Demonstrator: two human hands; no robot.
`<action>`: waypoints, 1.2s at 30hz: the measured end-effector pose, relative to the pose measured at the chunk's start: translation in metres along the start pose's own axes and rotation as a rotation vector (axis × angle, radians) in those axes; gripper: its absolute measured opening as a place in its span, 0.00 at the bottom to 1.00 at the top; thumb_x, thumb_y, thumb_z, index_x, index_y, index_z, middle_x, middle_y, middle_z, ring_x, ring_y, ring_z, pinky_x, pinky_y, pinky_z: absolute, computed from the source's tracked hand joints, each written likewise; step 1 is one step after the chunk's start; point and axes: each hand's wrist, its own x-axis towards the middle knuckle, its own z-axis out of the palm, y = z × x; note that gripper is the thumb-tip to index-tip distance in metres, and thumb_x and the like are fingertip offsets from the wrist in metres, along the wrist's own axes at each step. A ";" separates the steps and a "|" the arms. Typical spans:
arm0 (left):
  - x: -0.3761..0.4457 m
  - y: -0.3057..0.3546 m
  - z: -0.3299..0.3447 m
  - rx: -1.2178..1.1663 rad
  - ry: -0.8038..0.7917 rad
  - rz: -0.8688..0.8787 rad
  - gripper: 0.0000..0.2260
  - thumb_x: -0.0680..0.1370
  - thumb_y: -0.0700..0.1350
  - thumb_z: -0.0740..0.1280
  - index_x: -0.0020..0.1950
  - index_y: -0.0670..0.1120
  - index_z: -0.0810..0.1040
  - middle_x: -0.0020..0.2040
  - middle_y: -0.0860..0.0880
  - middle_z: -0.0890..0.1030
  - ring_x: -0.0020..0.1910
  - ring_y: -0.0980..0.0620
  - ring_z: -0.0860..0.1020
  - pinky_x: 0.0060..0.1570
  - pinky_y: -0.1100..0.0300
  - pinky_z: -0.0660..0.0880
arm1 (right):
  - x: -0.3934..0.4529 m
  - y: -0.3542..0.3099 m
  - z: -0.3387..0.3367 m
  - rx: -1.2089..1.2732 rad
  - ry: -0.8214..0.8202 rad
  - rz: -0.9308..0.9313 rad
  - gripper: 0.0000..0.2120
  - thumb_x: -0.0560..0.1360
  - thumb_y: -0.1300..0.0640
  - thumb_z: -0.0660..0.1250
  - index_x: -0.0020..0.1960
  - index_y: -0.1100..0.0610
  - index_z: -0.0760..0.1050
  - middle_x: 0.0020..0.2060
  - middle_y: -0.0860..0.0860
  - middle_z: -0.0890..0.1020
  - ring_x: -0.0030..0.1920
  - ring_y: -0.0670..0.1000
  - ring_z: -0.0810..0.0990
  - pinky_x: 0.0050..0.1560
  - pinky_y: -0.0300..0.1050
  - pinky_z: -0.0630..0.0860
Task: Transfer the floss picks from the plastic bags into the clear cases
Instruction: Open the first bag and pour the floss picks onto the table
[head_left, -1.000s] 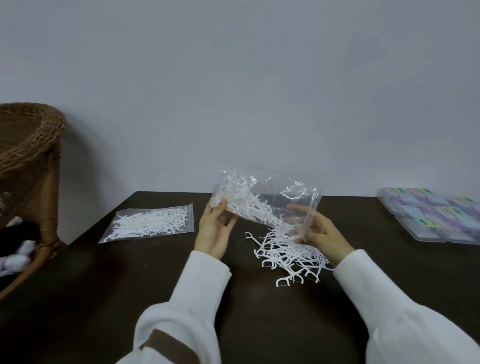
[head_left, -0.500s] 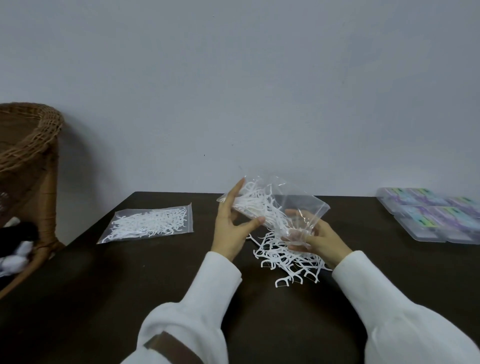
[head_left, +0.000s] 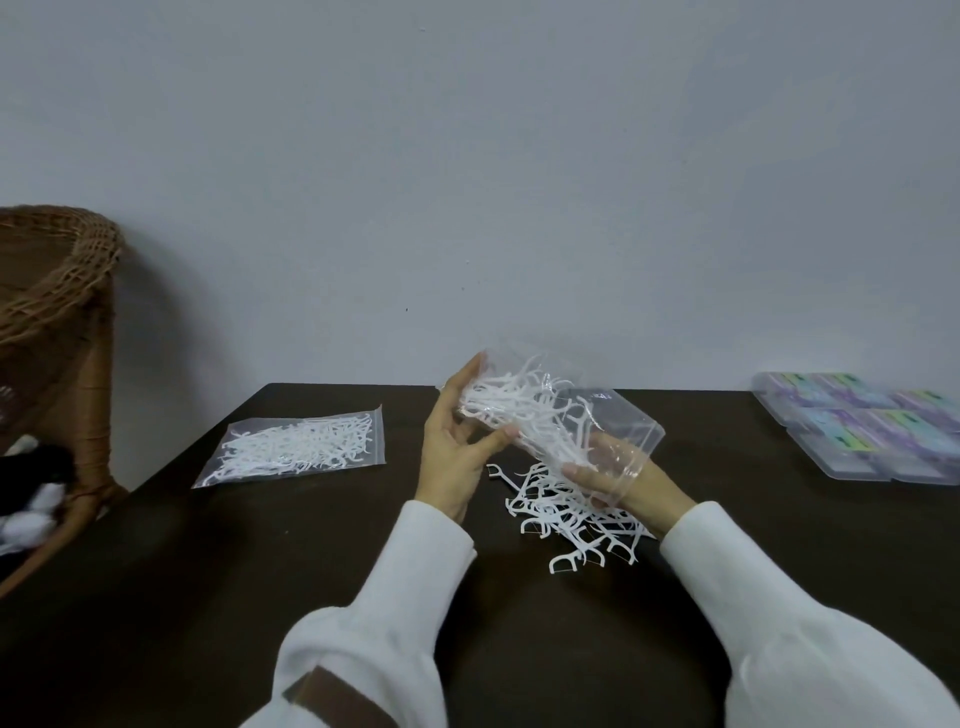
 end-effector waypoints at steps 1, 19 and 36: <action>0.000 0.000 0.000 -0.006 -0.004 -0.009 0.33 0.68 0.24 0.69 0.65 0.53 0.72 0.64 0.54 0.74 0.57 0.55 0.79 0.53 0.60 0.78 | -0.001 -0.001 0.001 -0.032 -0.014 -0.002 0.23 0.71 0.53 0.70 0.63 0.54 0.69 0.51 0.48 0.78 0.43 0.45 0.78 0.42 0.38 0.77; -0.002 -0.022 0.004 0.023 0.055 -0.240 0.30 0.75 0.28 0.63 0.72 0.53 0.66 0.68 0.46 0.71 0.47 0.52 0.83 0.46 0.54 0.81 | 0.001 0.003 -0.006 -0.180 0.186 0.014 0.03 0.76 0.57 0.64 0.47 0.57 0.74 0.42 0.48 0.79 0.36 0.41 0.78 0.34 0.33 0.75; 0.007 -0.022 -0.017 -0.213 0.462 -0.218 0.35 0.71 0.28 0.69 0.73 0.49 0.62 0.66 0.47 0.71 0.54 0.50 0.78 0.43 0.64 0.80 | 0.002 0.004 -0.020 -0.113 0.345 -0.057 0.04 0.77 0.62 0.62 0.49 0.61 0.75 0.34 0.53 0.79 0.31 0.49 0.79 0.33 0.35 0.78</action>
